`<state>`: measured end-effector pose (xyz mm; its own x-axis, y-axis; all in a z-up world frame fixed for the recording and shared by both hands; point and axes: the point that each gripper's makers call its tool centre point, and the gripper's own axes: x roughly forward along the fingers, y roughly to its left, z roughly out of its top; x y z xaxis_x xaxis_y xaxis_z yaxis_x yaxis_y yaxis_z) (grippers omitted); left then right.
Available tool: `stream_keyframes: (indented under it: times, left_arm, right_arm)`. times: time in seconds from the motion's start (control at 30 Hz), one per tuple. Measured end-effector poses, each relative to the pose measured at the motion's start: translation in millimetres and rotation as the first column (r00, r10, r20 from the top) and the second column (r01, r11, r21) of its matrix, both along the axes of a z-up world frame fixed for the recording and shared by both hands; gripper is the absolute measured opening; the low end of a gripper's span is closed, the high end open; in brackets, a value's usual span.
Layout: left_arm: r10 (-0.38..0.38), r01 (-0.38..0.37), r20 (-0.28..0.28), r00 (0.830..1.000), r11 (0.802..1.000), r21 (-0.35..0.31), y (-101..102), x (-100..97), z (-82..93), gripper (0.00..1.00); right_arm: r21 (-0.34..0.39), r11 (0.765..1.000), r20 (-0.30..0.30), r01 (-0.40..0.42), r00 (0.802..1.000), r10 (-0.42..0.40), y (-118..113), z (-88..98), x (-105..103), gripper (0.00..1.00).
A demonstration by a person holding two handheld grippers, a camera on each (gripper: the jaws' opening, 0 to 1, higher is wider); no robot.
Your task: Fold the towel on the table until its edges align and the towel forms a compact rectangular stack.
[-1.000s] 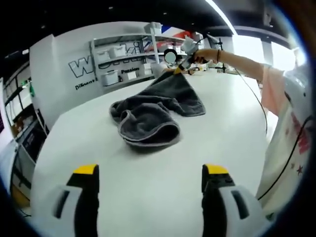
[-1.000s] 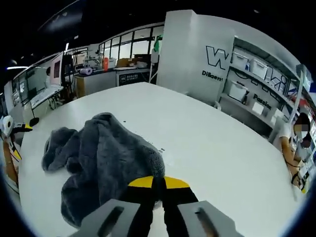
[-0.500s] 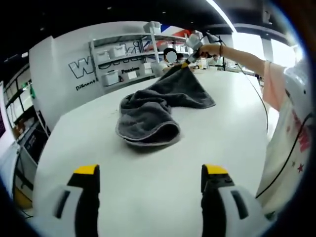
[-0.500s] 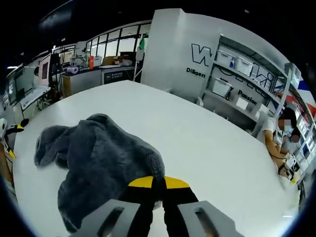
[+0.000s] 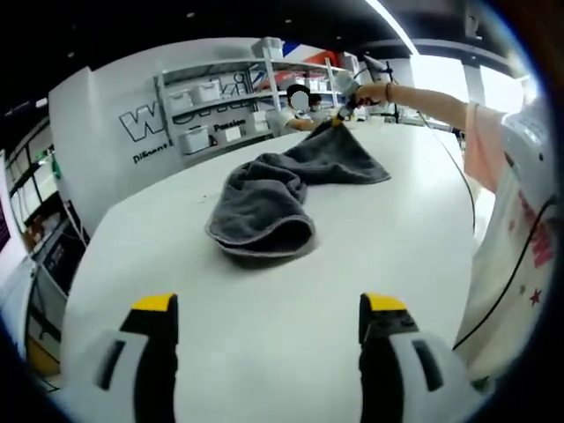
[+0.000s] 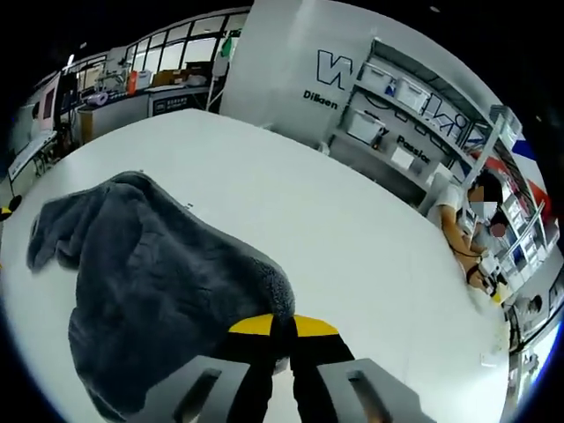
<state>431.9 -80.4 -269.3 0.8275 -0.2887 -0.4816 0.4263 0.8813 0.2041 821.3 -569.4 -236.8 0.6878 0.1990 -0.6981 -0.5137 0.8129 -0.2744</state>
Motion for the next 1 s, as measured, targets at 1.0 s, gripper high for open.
stream_keyframes:
  times: [1.0]
  left_arm:
    - [-0.007,0.007,-0.026,1.000,1.000,0.010,-3.2,-8.0,-10.1,0.88]
  right_arm:
    - [-0.152,0.987,-0.051,0.055,0.997,-0.064,-46.8,-76.0,25.8,0.06]
